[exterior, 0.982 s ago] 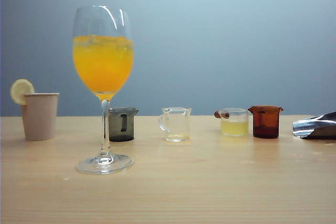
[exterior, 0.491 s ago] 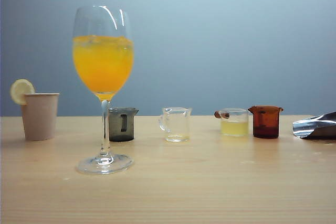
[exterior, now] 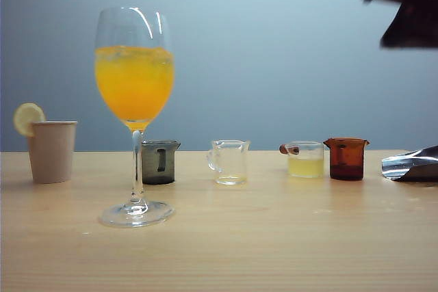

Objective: Pick up the third measuring cup from the left, pour the pineapple juice inside into the goblet, and finally put the measuring cup back in its original place.

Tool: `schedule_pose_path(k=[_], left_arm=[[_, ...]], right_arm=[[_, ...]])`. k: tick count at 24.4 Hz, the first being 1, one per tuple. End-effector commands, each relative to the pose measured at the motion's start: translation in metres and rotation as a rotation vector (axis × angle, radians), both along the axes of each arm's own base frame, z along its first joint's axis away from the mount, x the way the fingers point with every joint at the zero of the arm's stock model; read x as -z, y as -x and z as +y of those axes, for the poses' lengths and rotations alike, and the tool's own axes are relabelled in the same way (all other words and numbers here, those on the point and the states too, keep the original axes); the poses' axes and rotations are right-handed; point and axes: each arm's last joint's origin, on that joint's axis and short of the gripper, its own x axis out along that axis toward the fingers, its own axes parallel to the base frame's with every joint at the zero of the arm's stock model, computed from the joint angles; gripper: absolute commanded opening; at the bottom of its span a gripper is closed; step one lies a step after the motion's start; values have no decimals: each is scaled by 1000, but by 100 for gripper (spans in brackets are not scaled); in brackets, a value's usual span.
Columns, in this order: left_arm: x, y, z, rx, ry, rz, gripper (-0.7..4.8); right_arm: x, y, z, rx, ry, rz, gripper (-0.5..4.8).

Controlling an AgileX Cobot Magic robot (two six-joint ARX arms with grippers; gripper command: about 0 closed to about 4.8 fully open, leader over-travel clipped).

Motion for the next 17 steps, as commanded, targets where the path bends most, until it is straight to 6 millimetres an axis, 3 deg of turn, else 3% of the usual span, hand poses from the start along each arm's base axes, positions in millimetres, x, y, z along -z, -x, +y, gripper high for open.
schedule_pose_path(k=[1,6,9,10,13,14,15,17], left_arm=[[1,2,-14,85,-70,43,-5],[8,5,-19,120,-101,109,-5],[10,5,-19,114,-116,121,-5],[11,5,-19,118,-138,114,-5],[14,5,-18,120,-189,106,-5],[15,5,-18,109,-198,112,-5],[16,6,-17,107,-206,124,-5],[18,6,-17,109,-217,145,-5]], right_arm=[[18,-19,16,-17,-25,13,-5],[63,-48,37,-23,-35,51,-5],[92,-75,52,-20,-7,101,-5],[99,-85,58,-20,-12,91,19],[112,-109,71,-21,0,98,303],[117,-115,74,-9,5,103,339],[122,-121,77,13,12,107,339],[126,-127,79,11,53,103,434]])
